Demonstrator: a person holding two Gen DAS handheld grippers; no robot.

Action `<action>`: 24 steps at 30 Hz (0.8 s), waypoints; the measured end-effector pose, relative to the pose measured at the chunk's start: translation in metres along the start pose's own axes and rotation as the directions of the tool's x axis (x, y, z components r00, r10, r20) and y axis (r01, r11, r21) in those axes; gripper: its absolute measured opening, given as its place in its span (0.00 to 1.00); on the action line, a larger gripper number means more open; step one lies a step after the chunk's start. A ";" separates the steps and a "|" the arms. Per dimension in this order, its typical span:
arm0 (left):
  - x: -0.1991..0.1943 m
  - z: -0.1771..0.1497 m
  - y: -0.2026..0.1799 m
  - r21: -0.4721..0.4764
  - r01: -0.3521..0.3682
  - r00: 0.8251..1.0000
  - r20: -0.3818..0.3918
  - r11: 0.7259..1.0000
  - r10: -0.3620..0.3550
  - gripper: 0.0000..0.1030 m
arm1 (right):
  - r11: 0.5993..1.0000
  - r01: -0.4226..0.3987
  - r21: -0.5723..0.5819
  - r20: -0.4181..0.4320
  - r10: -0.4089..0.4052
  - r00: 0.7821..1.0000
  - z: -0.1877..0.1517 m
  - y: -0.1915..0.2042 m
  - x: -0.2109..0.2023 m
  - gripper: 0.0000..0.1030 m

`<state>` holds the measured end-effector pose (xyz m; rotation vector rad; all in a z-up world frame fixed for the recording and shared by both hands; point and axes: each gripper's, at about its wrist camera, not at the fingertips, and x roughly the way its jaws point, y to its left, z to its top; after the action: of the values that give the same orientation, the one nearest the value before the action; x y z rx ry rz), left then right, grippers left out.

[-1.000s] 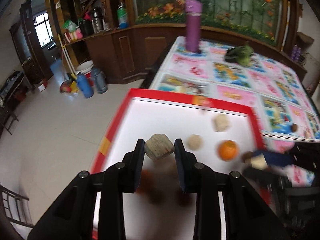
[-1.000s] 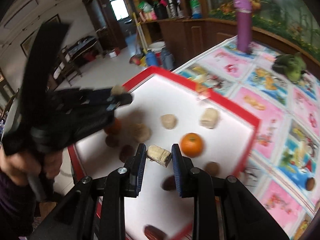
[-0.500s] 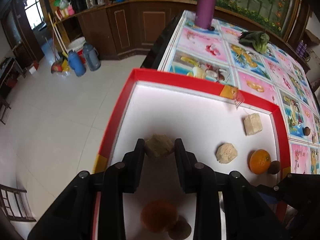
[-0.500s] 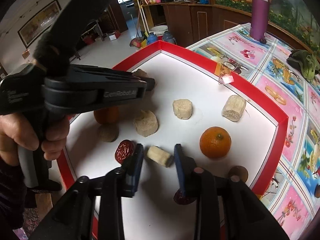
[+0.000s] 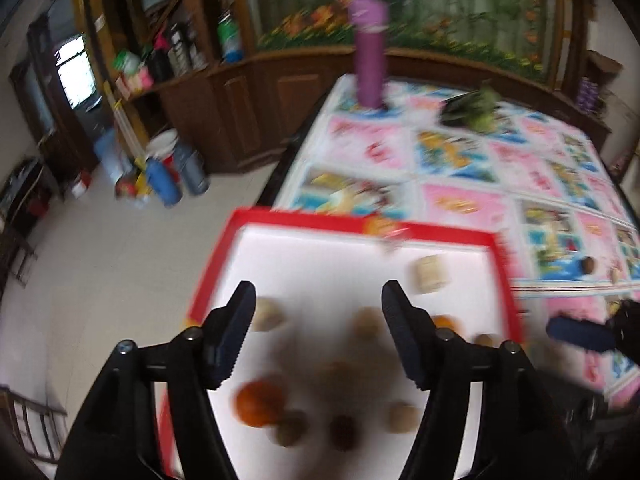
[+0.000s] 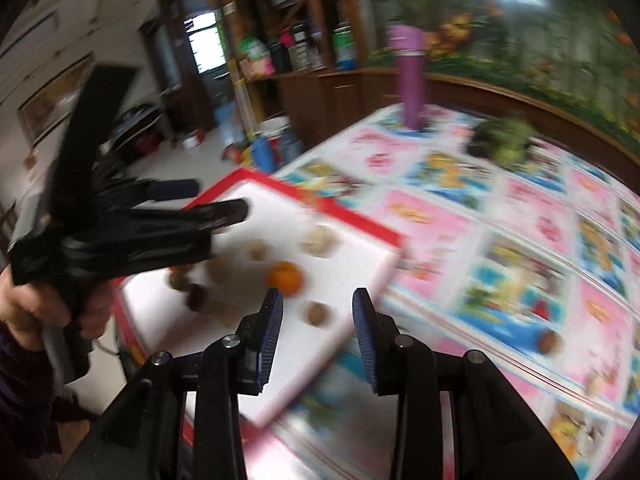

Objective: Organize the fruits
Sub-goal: 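Move both open tools back over the last fruits on the cloth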

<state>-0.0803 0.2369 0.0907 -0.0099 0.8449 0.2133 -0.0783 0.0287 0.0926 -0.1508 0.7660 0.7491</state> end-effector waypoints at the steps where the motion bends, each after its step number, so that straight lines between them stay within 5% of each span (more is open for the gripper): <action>1: -0.006 0.001 -0.012 0.017 0.021 1.000 0.011 1.000 -0.021 0.67 | 1.000 0.022 0.016 0.005 -0.022 1.000 -0.002 -0.013 -0.005 0.35; 12: -0.016 -0.007 -0.152 0.195 0.222 0.975 -0.045 0.955 -0.217 0.69 | 0.941 0.265 0.211 -0.030 -0.265 0.964 -0.067 -0.143 -0.075 0.36; 24: 0.008 -0.004 -0.254 0.279 0.285 0.958 -0.126 0.917 -0.259 0.71 | 0.928 0.295 0.227 -0.112 -0.276 0.955 -0.079 -0.198 -0.056 0.37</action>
<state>-0.0295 -0.0106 0.0632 0.1430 0.9449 -0.1789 -0.0189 -0.1786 0.0458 -0.0693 0.8817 0.3702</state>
